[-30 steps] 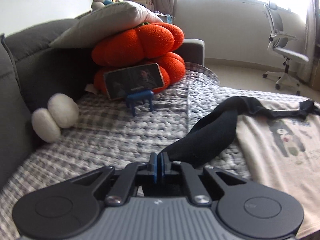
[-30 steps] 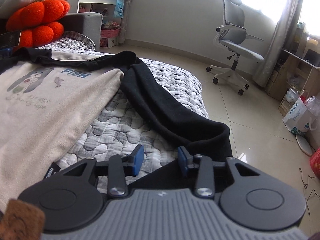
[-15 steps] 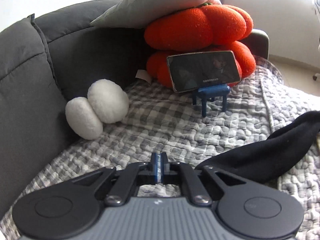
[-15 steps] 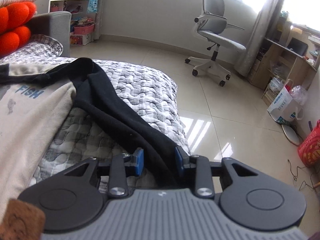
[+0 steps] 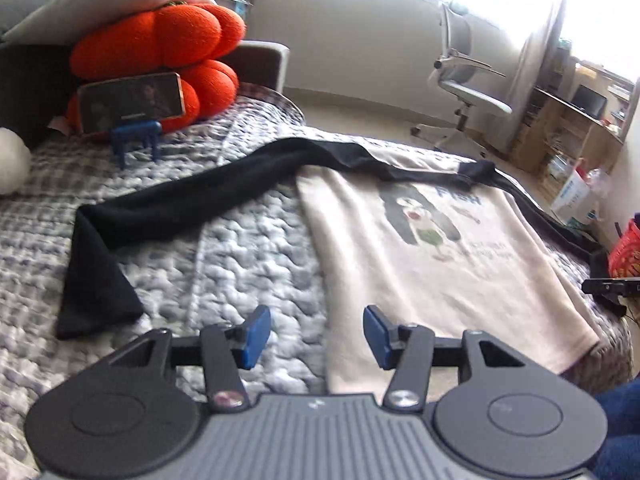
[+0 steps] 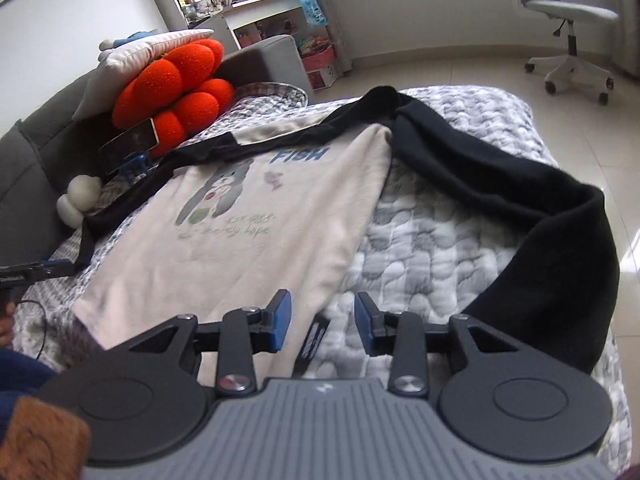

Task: Fold clothes
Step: 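Open both grippers and release the sweatshirt flat on the bed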

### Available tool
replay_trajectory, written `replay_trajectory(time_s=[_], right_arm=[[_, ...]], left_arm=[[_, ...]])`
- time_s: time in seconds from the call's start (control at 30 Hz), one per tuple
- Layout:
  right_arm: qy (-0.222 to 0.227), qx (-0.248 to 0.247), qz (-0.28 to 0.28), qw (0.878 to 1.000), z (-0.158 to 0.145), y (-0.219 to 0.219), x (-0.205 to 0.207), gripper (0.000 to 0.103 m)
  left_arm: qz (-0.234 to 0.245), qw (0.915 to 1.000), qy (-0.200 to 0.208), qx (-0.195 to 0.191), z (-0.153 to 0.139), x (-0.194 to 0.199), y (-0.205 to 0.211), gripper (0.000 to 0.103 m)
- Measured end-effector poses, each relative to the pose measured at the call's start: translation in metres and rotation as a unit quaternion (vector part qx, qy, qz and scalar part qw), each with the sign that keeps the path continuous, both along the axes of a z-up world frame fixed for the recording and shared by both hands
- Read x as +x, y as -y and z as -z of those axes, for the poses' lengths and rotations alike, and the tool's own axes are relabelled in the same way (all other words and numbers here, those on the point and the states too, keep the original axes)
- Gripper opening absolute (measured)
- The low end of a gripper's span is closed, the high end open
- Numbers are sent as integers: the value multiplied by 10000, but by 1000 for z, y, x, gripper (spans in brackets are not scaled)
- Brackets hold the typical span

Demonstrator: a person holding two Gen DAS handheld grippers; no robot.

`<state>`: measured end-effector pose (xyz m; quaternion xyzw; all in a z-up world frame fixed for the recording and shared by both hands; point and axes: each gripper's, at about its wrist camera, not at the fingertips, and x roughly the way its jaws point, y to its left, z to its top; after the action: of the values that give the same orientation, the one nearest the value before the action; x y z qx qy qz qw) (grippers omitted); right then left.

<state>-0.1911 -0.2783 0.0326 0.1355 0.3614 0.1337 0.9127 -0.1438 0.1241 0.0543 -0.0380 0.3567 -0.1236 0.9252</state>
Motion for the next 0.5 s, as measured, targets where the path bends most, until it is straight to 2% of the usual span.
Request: replay_trajectory(time_s=[0.1, 0.2, 0.23, 0.27, 0.3, 0.33, 0.37, 0.43, 0.5], right_arm=[[-165, 116, -106, 9997, 1, -9, -17, 38], [-373, 477, -206, 9980, 11, -12, -27, 38], [-434, 564, -250, 9971, 15, -13, -29, 38], [-353, 450, -279, 9980, 18, -18, -32, 35], [-210, 231, -295, 9991, 18, -22, -35, 32], [-194, 151, -225, 9994, 18, -22, -34, 16], [-189, 82, -147, 9997, 18, -23, -32, 5], [-96, 56, -45, 9999, 13, -19, -33, 4], [93, 158, -3, 9998, 3, -12, -38, 5]], left_arm=[[-42, 9995, -235, -215, 15, -2, 6, 52], [-11, 9979, -350, -541, 28, 2, 11, 50], [-19, 9979, -337, -547, 31, 2, 14, 50], [-64, 9985, -299, -450, 32, 3, 19, 48], [-112, 9990, -271, -349, 32, 3, 24, 36], [-165, 9992, -261, -239, 31, 4, 26, 26], [-211, 9992, -285, -197, 29, 6, 26, 7], [-256, 9982, -376, -396, 23, 8, 20, 6], [-223, 9987, -283, -350, 9, -1, 19, 6]])
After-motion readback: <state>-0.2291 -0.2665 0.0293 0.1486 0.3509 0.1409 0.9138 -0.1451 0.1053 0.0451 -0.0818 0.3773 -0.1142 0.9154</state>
